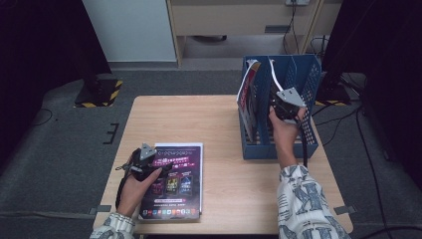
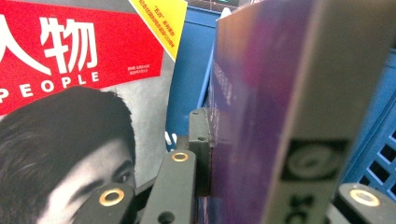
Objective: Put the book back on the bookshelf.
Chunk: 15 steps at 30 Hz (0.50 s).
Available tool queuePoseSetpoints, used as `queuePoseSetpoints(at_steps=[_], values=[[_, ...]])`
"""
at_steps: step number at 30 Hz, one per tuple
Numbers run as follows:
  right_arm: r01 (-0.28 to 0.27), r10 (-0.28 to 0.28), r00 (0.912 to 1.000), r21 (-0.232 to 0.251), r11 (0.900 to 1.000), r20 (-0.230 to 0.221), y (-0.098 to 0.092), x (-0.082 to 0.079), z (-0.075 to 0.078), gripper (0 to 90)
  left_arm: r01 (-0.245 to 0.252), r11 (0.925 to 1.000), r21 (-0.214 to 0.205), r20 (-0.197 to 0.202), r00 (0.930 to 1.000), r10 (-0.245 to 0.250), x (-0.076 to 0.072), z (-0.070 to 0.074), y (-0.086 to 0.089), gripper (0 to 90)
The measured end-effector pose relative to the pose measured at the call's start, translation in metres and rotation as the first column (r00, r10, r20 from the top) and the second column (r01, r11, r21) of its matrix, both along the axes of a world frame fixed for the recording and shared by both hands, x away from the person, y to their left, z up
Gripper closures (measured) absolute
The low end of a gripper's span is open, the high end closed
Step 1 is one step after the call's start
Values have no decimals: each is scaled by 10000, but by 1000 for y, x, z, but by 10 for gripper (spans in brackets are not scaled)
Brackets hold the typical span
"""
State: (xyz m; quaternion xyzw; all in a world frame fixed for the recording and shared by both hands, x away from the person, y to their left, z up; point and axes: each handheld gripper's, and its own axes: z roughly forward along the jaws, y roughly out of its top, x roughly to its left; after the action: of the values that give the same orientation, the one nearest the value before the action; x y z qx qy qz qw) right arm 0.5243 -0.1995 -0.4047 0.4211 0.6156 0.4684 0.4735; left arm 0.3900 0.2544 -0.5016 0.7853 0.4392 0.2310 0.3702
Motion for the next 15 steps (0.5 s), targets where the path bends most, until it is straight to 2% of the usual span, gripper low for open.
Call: queuePoseSetpoints(at_steps=[7, 15], values=[[-23, 23, 10000, -82, 10000, -84, 1, -1, -1, 816, 24, 10000, 0, 3, 10000, -24, 0, 0, -1, 55], [-240, 244, 9995, 198, 9995, -206, 1, -2, 0, 761, 30, 10000, 22, -36, 10000, -30, 0, 0, 0, 55]])
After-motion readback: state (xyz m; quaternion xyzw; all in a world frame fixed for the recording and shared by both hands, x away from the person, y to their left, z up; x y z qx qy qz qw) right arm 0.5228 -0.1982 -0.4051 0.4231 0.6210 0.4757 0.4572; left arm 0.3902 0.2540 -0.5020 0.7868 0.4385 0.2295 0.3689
